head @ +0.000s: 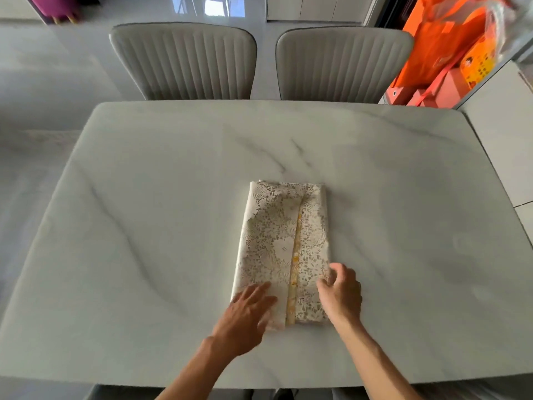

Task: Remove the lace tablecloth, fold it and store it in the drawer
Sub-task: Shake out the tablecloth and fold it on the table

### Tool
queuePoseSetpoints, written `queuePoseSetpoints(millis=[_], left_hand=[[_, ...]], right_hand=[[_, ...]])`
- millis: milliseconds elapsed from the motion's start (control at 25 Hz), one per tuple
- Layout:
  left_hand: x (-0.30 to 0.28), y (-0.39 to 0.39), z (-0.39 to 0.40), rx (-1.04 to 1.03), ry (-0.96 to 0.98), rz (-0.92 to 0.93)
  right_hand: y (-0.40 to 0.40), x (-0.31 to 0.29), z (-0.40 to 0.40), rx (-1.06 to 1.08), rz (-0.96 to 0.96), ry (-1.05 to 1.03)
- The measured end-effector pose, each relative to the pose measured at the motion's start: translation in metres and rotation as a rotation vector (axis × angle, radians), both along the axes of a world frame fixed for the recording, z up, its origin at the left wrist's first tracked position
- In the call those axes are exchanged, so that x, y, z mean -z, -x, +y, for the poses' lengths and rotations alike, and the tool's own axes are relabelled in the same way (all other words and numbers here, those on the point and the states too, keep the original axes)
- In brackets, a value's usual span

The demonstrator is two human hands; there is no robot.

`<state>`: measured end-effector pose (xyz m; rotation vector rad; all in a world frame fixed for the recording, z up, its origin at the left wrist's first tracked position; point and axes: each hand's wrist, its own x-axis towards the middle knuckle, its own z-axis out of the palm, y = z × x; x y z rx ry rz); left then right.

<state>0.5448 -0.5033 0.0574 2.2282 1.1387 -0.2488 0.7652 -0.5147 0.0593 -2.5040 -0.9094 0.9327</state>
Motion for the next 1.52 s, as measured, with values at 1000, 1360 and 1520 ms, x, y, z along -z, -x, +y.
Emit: queuePoseSetpoints(millis=[1000,1360,1520], left_hand=[[0.024,-0.005,0.02,0.09,-0.263,0.075],[0.061,-0.055,0.12,0.02,-0.178,0.195],[0.046,-0.042,0.08,-0.253,-0.171,0.012]], right_hand=[[0.012,0.02,0.007,-0.133,-0.264,-0.028],[0.003,0.071,-0.025,-0.719,-0.396,-0.047],[0.0,0.052,-0.026,-0.728,-0.358,0.049]])
